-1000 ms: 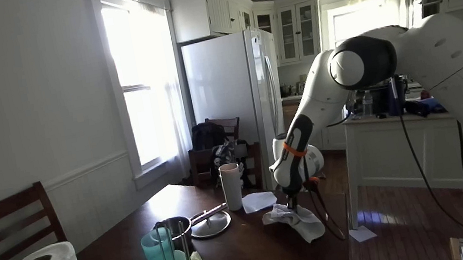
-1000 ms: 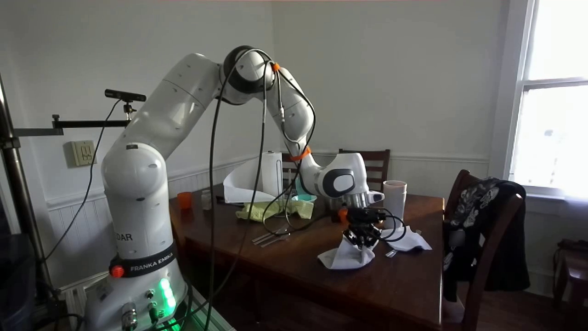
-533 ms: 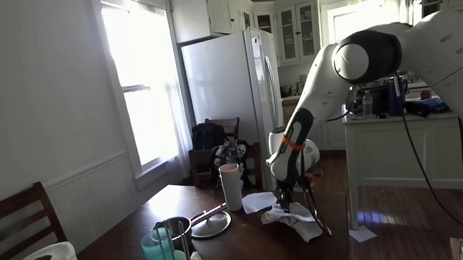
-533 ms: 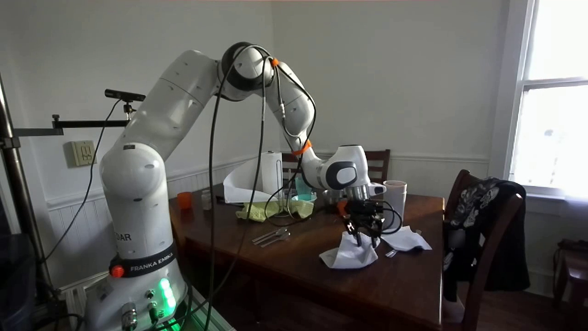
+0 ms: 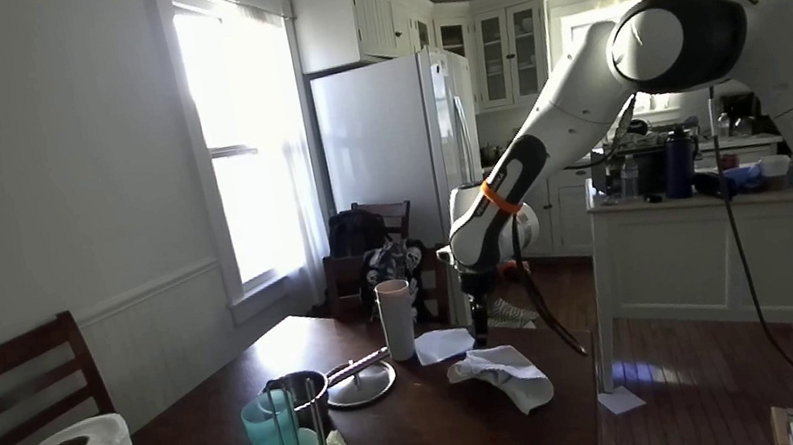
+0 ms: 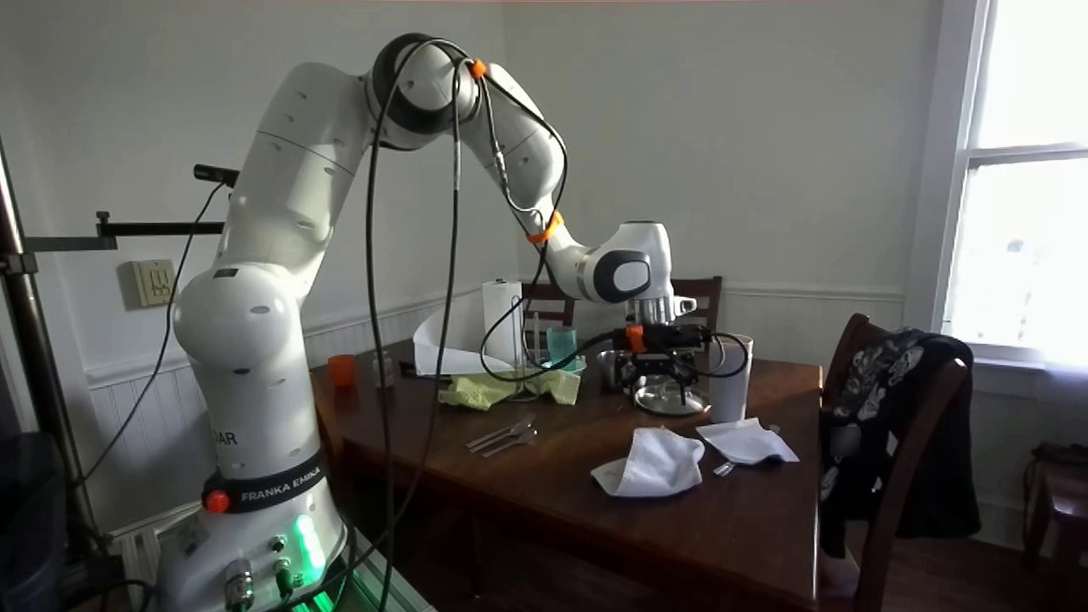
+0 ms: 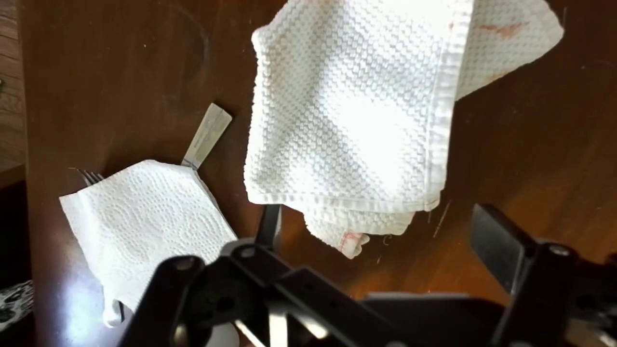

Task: Fold the white cloth, then put it in the pot

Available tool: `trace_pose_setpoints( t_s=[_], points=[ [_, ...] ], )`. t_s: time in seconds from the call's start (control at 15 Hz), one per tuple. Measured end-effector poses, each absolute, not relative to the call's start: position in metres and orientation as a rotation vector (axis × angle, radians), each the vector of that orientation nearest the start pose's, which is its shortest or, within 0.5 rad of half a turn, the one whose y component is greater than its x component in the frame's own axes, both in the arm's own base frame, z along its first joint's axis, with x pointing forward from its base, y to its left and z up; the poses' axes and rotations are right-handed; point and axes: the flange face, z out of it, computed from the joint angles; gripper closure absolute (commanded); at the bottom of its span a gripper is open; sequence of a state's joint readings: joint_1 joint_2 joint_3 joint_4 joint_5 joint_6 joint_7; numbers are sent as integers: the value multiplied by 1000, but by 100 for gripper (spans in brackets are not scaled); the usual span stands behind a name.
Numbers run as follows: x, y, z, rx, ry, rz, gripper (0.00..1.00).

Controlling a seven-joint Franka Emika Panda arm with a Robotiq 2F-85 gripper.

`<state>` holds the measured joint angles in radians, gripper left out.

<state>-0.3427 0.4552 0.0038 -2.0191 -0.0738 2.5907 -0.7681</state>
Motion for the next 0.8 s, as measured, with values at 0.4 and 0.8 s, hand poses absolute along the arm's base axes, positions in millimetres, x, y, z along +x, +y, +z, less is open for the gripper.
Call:
trace_pose_setpoints(
  t_s=[0.4,0.8],
  points=[
    [581,-198,225,-3116,-895,-93,0],
    [569,-194,180,-2919,-1344,25,0]
  ],
)
